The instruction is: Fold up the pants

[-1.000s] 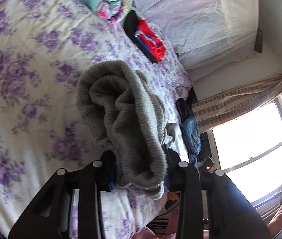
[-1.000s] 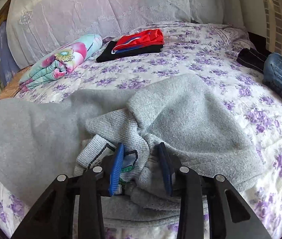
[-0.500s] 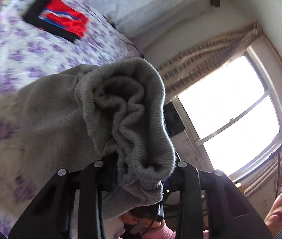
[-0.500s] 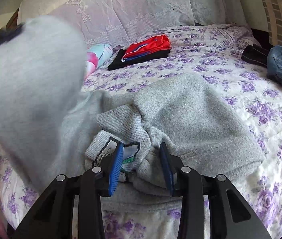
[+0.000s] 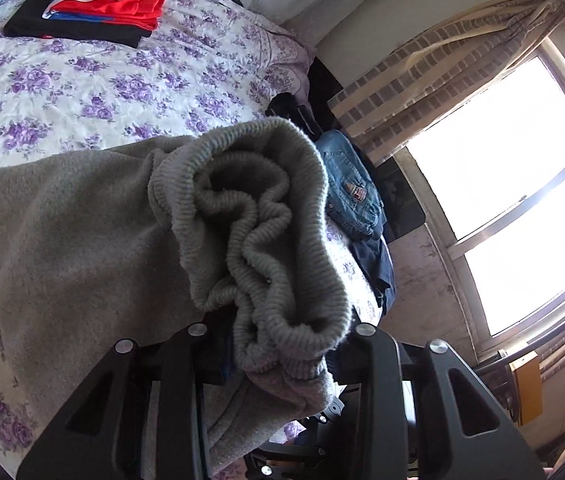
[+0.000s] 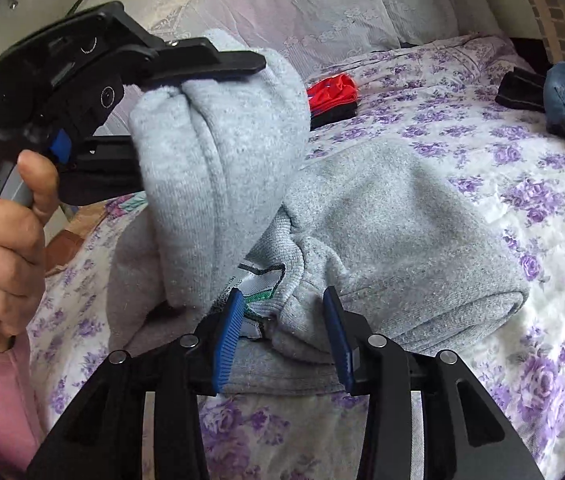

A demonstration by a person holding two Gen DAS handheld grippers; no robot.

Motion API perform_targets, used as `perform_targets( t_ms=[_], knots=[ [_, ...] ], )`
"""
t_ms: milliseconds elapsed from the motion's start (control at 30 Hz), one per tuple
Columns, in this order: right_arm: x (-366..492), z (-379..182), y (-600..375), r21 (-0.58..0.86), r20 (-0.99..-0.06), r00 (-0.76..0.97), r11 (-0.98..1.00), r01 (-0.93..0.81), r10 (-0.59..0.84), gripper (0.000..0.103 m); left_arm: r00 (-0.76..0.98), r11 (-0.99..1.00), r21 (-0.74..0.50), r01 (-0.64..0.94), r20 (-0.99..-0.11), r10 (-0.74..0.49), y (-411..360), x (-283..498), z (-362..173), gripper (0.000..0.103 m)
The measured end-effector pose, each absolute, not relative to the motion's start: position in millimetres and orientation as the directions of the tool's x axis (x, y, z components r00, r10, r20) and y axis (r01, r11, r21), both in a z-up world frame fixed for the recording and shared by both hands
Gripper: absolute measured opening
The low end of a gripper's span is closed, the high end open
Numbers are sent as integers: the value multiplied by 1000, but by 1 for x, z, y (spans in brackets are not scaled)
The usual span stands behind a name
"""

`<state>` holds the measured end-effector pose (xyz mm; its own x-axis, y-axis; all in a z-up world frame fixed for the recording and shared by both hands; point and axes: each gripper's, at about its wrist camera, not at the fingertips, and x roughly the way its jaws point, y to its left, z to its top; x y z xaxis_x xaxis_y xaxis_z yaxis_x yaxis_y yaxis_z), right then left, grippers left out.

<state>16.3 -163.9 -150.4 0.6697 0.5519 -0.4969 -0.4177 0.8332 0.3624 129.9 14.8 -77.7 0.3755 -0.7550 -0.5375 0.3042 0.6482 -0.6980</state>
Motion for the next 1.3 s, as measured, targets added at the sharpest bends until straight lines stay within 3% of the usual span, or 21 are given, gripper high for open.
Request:
perform_targets(
  t_ms=[100,167,200,233,267,333,400,500,533,567,600,767,900,1000,1033,1133,1300],
  knots=[
    [10,-148,-166,349,-502,666,833,-428,552,44,366,695,-647,314,-593,-717,-5,136,-76,35],
    [3,-146,-171,357,-500,657,826,-437,564,48,348,705,-627,332,-614,-709,-23,147,-78,51],
    [-1,-145,-175,364,-498,651,820,-442,572,49,331,692,-637,340,-607,-722,-31,152,-82,64],
    [-5,-145,-178,373,-497,642,812,-449,584,56,312,679,-647,346,-603,-734,-38,158,-84,68],
    [-8,-144,-183,390,-502,622,800,-457,600,62,288,665,-657,355,-600,-746,-43,161,-86,68],
    [-15,-143,-192,395,-515,616,802,-447,597,62,261,633,-677,375,-579,-773,-44,160,-83,67],
    [-23,-136,-201,383,-505,629,806,-451,592,62,318,631,-659,410,-545,-776,-27,148,-66,68],
    [-26,-115,-220,393,-434,683,805,-444,588,63,512,722,-557,411,-514,-688,16,117,-37,82],
    [-23,-108,-226,398,-407,713,814,-424,571,69,573,759,-520,392,-507,-644,31,106,-32,86],
    [-16,-103,-234,408,-387,748,827,-386,539,77,613,785,-496,371,-504,-608,42,98,-30,87],
    [-8,-101,-239,423,-386,765,836,-349,515,80,650,814,-470,341,-508,-565,56,88,-32,87],
    [53,-120,-252,615,-429,677,742,-266,598,80,706,910,-390,140,-606,-368,97,65,-69,87],
    [78,-129,-236,621,-490,637,751,-224,595,80,688,951,-309,23,-685,-239,102,67,-101,87],
    [82,-123,-220,575,-506,649,783,-238,568,71,658,953,-303,25,-713,-244,96,71,-119,87],
    [81,-117,-215,531,-518,670,814,-234,531,58,651,955,-296,29,-719,-243,93,73,-123,87],
    [76,-97,-214,451,-508,707,851,-269,492,31,637,962,-269,47,-733,-236,82,73,-131,87],
    [58,-83,-241,467,-416,759,834,-294,500,28,613,957,-275,90,-742,-271,66,76,-136,87]
  ],
)
